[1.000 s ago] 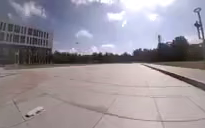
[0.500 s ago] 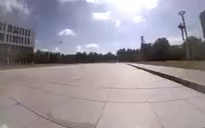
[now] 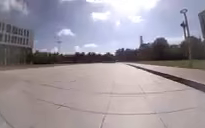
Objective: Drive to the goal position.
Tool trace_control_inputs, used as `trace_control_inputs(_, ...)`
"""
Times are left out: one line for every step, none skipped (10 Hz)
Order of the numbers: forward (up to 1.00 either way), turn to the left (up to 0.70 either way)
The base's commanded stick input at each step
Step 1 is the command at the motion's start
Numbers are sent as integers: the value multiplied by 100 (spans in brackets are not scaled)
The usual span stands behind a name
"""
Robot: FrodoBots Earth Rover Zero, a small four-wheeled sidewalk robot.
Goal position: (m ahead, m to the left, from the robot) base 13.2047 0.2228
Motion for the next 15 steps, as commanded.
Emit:
trace_control_inputs(70,0)
trace_control_inputs(70,0)
trace_control_inputs(70,0)
trace_control_inputs(70,0)
trace_control_inputs(70,0)
trace_control_inputs(70,0)
trace_control_inputs(70,0)
trace_control_inputs(70,0)
trace_control_inputs(70,0)
trace_control_inputs(70,0)
trace_control_inputs(70,0)
trace_control_inputs(70,0)
trace_control_inputs(70,0)
trace_control_inputs(70,0)
trace_control_inputs(70,-1)
